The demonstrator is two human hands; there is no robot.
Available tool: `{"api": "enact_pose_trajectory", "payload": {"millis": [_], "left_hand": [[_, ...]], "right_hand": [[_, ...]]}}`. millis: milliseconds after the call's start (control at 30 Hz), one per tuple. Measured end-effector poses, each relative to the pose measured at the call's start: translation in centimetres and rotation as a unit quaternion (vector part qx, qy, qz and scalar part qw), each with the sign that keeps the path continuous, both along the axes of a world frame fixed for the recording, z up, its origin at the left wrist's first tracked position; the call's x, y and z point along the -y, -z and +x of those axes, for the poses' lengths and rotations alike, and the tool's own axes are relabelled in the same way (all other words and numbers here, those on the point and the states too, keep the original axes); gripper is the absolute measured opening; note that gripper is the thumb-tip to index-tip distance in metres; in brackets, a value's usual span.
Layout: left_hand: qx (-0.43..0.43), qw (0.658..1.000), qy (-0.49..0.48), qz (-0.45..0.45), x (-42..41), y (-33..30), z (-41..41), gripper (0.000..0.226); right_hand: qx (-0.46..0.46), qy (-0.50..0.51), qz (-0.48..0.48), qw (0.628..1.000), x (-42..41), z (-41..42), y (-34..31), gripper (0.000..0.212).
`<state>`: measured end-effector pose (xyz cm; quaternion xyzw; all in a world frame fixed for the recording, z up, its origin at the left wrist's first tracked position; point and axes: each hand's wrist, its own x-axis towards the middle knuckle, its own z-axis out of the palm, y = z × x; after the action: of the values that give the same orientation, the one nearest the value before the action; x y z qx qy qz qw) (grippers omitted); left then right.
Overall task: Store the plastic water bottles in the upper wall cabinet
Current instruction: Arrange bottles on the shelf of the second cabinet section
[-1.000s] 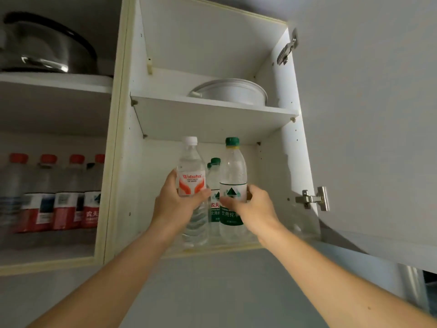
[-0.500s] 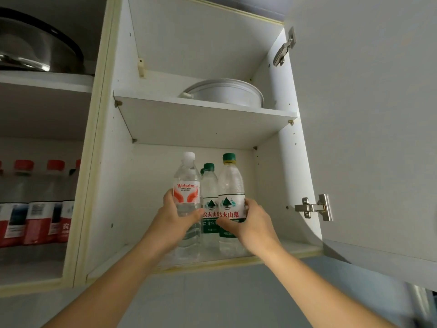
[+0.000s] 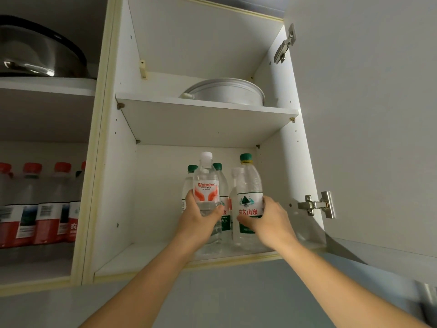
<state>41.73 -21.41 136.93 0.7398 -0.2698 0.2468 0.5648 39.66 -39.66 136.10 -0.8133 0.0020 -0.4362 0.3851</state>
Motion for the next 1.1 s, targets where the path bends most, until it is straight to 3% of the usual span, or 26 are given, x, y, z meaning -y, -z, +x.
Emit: {"api": "enact_pose_trajectory", "payload": {"millis": [367, 633, 700, 800, 900, 1000, 1100], "left_hand": [[0.002, 1.0, -0.03, 0.0, 3.2, -0.1, 0.1, 0.071], [0.007, 0.998, -0.032, -0.046, 5.9, 0.4, 1.1, 0.073], [0.005, 0.999, -0.026, -0.045, 5.9, 0.6, 1.0, 0.073], [-0.014, 1.0, 0.004, -0.01, 4.6, 0.2, 0.7, 0.063], [0.007, 0.997, -0.032, 0.067, 2.0, -1.2, 0.8, 0.055], [0.019, 0.987, -0.125, 0.099, -1.3, -3.0, 2.2, 0.062], [0.016, 0.975, -0.177, 0.135, -4.0, -4.3, 4.5, 0.066]], "right_hand": [[0.0, 0.047, 0.026, 0.999, 4.1, -0.6, 0.1, 0.048], [0.001, 0.051, 0.042, 0.998, 4.1, -0.1, 1.0, 0.051], [0.0, 0.089, 0.018, 0.996, 3.7, 0.1, 1.5, 0.057], [0.102, 0.16, -0.079, 0.979, 1.9, -0.3, 2.0, 0.072], [0.197, 0.124, -0.15, 0.961, -0.4, -0.8, 1.9, 0.079], [0.183, 0.069, -0.18, 0.964, -2.6, -0.4, 1.9, 0.089], [0.139, 0.076, -0.21, 0.965, -4.6, 0.9, 2.4, 0.107]]}}
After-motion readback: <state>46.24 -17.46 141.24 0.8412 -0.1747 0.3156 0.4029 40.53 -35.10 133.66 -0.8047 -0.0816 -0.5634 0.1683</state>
